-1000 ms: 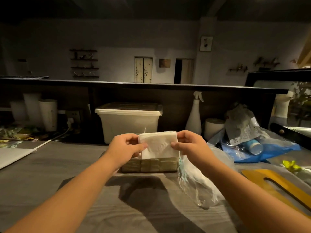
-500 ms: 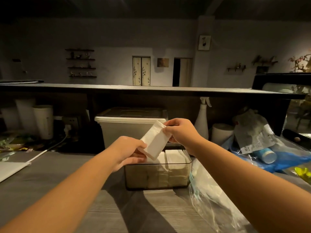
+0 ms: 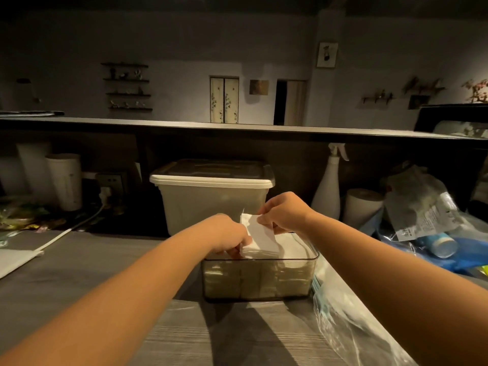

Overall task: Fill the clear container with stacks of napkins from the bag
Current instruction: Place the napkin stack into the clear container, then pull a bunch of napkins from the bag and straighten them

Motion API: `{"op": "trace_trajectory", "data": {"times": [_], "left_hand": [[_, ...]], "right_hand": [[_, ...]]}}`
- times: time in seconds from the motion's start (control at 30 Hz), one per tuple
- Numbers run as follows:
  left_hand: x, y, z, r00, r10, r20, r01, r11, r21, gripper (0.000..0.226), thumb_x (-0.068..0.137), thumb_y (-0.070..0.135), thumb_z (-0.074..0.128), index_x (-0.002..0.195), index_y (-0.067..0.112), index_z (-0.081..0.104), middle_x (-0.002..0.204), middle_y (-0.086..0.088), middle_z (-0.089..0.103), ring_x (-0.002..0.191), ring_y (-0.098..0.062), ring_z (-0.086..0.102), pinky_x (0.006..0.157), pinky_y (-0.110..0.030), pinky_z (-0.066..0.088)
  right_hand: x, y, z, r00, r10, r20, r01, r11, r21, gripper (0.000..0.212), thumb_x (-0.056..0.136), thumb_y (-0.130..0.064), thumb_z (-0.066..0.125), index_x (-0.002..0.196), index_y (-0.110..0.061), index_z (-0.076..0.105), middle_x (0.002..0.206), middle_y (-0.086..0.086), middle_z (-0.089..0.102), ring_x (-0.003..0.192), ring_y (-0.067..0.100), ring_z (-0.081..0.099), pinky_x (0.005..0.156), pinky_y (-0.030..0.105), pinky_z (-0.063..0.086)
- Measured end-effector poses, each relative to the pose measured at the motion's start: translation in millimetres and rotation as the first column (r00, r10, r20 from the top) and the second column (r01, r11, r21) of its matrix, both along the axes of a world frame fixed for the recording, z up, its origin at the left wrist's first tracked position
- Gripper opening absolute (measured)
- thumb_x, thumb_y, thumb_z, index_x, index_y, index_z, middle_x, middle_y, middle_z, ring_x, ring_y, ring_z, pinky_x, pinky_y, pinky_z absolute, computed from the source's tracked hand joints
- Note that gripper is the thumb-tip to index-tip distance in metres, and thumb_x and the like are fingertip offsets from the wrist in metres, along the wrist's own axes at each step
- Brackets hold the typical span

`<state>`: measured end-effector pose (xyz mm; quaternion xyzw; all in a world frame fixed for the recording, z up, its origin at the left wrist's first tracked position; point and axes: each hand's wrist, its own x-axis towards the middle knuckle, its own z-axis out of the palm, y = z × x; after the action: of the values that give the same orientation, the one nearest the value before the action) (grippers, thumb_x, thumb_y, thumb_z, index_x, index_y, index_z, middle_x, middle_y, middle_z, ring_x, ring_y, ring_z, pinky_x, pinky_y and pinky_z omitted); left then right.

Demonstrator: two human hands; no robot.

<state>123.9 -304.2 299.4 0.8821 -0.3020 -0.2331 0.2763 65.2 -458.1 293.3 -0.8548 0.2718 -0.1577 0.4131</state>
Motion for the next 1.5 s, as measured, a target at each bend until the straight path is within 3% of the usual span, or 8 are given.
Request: {"op": "trace_trajectory", "data": {"times": [0.27, 0.33, 0.47, 0.7, 0.97, 1.23, 1.4, 1.5], "left_hand": [[-2, -15, -9, 0.977, -0.076, 0.202, 0.039, 0.983, 0.182, 0.025, 0.097, 0.018, 0.05, 0.077, 0.005, 0.056, 0.072, -0.003, 0.047, 0.061, -0.012, 0.043, 0.062, -0.025, 0.036], [-3, -17, -13, 0.971, -0.073, 0.228, 0.027, 0.979, 0.201, 0.016, 0.097, 0.022, 0.053, 0.091, 0.007, 0.058, 0.074, -0.002, 0.049, 0.063, -0.012, 0.046, 0.06, -0.024, 0.037], [1, -18, -18, 0.975, -0.088, 0.204, 0.041, 0.974, 0.224, 0.023, 0.088, 0.033, 0.065, 0.078, 0.013, 0.061, 0.072, 0.001, 0.061, 0.064, -0.011, 0.055, 0.06, -0.025, 0.042], [5, -13, -5, 0.962, -0.089, 0.259, 0.095, 0.995, -0.011, 0.024, 0.082, 0.028, 0.077, 0.101, 0.02, 0.064, 0.103, -0.004, 0.066, 0.093, -0.02, 0.064, 0.078, -0.033, 0.056], [5, -22, -3, 0.915, -0.345, 0.208, 0.316, 0.935, 0.158, 0.052, 0.088, 0.021, 0.071, 0.137, 0.022, 0.056, 0.131, -0.001, 0.056, 0.105, -0.018, 0.054, 0.078, -0.023, 0.047], [21, -26, -16, 0.917, -0.35, 0.191, 0.321, 0.933, 0.164, 0.058, 0.081, 0.019, 0.079, 0.136, 0.025, 0.059, 0.135, 0.005, 0.058, 0.109, -0.016, 0.052, 0.088, -0.027, 0.043], [18, -22, -10, 0.93, -0.301, 0.213, 0.289, 0.954, 0.084, 0.055, 0.084, 0.024, 0.077, 0.135, 0.026, 0.058, 0.143, 0.003, 0.052, 0.128, -0.021, 0.049, 0.094, -0.028, 0.041], [6, -23, -4, 0.941, -0.251, 0.226, 0.265, 0.964, -0.03, 0.05, 0.085, 0.023, 0.076, 0.133, 0.024, 0.06, 0.137, 0.002, 0.057, 0.118, -0.018, 0.053, 0.091, -0.028, 0.043]], "right_hand": [[1, -2, -13, 0.999, 0.016, -0.039, -0.016, 1.0, -0.016, 0.007, 0.09, -0.007, 0.071, 0.09, -0.014, 0.071, 0.093, 0.005, 0.069, 0.085, 0.019, 0.069, 0.069, 0.027, 0.061], [2, -3, -17, 0.998, 0.018, -0.059, -0.021, 0.998, -0.052, 0.006, 0.091, -0.01, 0.071, 0.094, -0.015, 0.072, 0.094, 0.003, 0.068, 0.081, 0.015, 0.065, 0.062, 0.022, 0.056], [2, -5, -29, 0.995, 0.032, -0.095, -0.043, 0.992, -0.115, 0.005, 0.092, -0.018, 0.07, 0.097, -0.018, 0.071, 0.093, -0.002, 0.065, 0.083, 0.012, 0.06, 0.062, 0.018, 0.047], [-10, 2, -5, 0.983, 0.113, -0.148, -0.176, 0.821, -0.544, 0.025, 0.087, -0.015, 0.069, 0.112, -0.018, 0.07, 0.106, -0.001, 0.071, 0.094, 0.017, 0.066, 0.084, 0.028, 0.057], [-30, 4, 11, 0.785, 0.237, -0.572, -0.518, 0.757, -0.398, 0.062, 0.087, -0.038, 0.074, 0.143, -0.024, 0.052, 0.142, 0.0, 0.055, 0.13, 0.023, 0.048, 0.105, 0.036, 0.04], [-23, -2, -14, 0.807, 0.185, -0.561, -0.503, 0.713, -0.489, 0.06, 0.088, -0.057, 0.064, 0.141, -0.031, 0.054, 0.135, 0.0, 0.057, 0.127, 0.026, 0.035, 0.101, 0.041, 0.036], [-29, -8, -3, 0.869, 0.206, -0.449, -0.402, 0.824, -0.4, 0.061, 0.083, -0.049, 0.073, 0.14, -0.033, 0.055, 0.141, -0.003, 0.054, 0.133, 0.025, 0.038, 0.109, 0.049, 0.039], [-41, -13, 6, 0.901, 0.181, -0.394, -0.345, 0.851, -0.396, 0.057, 0.081, -0.045, 0.075, 0.135, -0.035, 0.059, 0.139, -0.005, 0.055, 0.133, 0.024, 0.038, 0.111, 0.05, 0.038]]}}
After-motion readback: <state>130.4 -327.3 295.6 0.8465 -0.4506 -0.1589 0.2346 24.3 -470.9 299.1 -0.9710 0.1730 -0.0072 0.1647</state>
